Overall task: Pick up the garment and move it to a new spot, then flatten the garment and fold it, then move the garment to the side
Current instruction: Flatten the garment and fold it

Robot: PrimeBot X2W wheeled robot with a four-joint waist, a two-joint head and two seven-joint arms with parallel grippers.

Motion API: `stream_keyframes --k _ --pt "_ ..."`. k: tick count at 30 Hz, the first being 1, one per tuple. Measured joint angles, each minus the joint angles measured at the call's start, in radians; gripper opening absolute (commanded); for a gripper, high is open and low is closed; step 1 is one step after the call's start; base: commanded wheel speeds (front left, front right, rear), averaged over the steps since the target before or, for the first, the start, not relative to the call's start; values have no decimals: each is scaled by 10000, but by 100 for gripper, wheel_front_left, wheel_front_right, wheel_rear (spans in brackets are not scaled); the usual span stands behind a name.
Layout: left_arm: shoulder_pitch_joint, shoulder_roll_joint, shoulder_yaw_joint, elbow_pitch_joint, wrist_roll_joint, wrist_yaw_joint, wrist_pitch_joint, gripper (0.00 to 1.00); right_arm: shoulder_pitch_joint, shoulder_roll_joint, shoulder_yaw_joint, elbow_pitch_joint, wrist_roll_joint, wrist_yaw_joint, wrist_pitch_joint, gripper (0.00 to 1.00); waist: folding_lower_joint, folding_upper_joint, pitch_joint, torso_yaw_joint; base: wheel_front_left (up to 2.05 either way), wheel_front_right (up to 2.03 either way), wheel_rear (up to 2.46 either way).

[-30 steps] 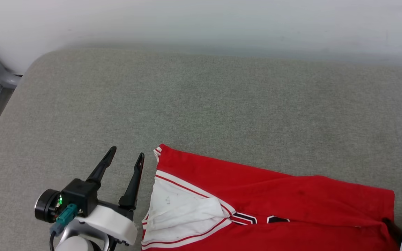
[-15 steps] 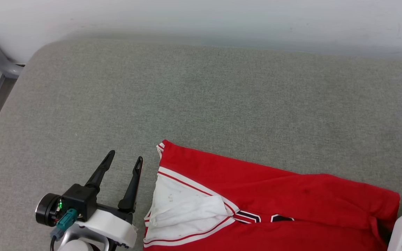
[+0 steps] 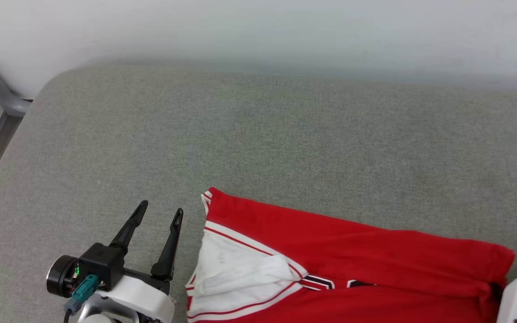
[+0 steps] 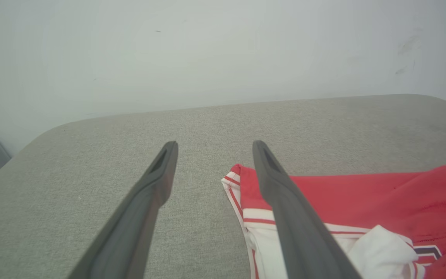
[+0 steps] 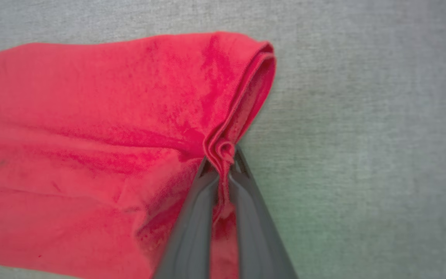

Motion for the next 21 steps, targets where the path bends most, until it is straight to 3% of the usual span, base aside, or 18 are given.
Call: stream_keyframes --k 11,21 --pt "268 -299 359 84 267 -259 -2 100 -133 -614 -1150 318 -821 -4 -543 0 0 0 -400 -57 0 0 0" --pt "584 -573 529 67 410 -357 -13 100 303 142 -217 -1751 171 -10 732 0 0 0 -892 -100 0 0 0"
